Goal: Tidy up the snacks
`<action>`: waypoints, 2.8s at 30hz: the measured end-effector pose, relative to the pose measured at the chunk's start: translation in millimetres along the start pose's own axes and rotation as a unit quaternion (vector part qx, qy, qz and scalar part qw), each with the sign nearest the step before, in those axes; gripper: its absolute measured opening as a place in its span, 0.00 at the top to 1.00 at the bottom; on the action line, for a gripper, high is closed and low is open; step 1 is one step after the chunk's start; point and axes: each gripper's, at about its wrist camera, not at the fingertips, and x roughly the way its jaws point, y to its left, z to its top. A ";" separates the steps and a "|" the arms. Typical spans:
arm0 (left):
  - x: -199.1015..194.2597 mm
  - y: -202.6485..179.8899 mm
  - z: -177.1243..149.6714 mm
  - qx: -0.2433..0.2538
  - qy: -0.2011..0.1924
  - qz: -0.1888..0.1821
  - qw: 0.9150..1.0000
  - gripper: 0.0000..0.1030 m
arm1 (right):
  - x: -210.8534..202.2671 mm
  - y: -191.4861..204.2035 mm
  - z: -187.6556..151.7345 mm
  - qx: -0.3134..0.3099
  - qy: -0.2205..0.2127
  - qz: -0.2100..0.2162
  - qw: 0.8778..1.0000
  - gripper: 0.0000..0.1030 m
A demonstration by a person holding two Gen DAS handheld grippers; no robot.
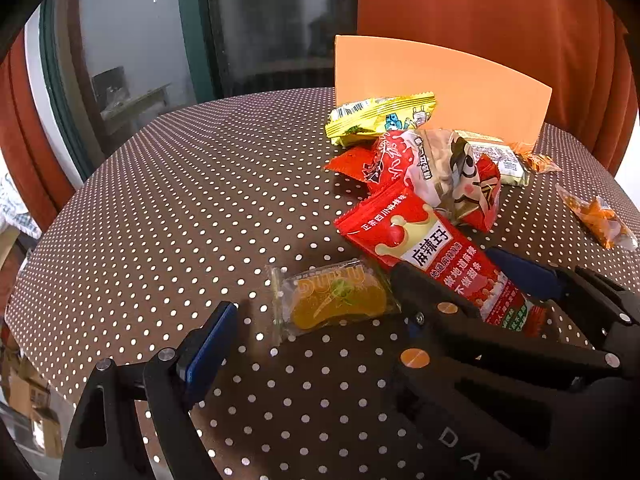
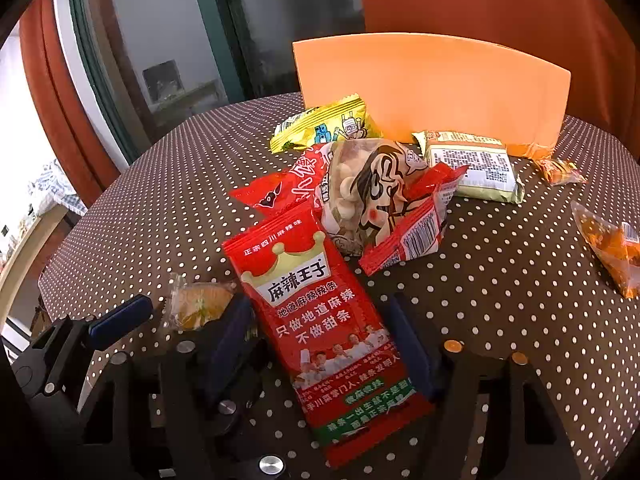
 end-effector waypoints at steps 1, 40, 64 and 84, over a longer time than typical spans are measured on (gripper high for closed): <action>1.2 -0.9 1.5 0.001 0.000 0.000 1.000 0.14 | 1.3 0.0 0.6 0.000 0.000 0.001 1.000 0.35; -41.1 -42.8 -2.0 -0.001 -0.023 -0.054 0.998 0.48 | -65.7 -37.4 -17.2 0.050 -0.035 0.011 0.998 0.54; -81.3 -100.8 59.5 0.025 -0.077 -0.076 0.994 0.48 | -133.7 -84.8 32.5 0.082 -0.097 -0.029 0.992 0.55; -84.5 -116.8 154.5 0.025 -0.158 -0.088 0.983 0.47 | -147.0 -110.2 120.8 0.061 -0.173 -0.054 0.982 0.54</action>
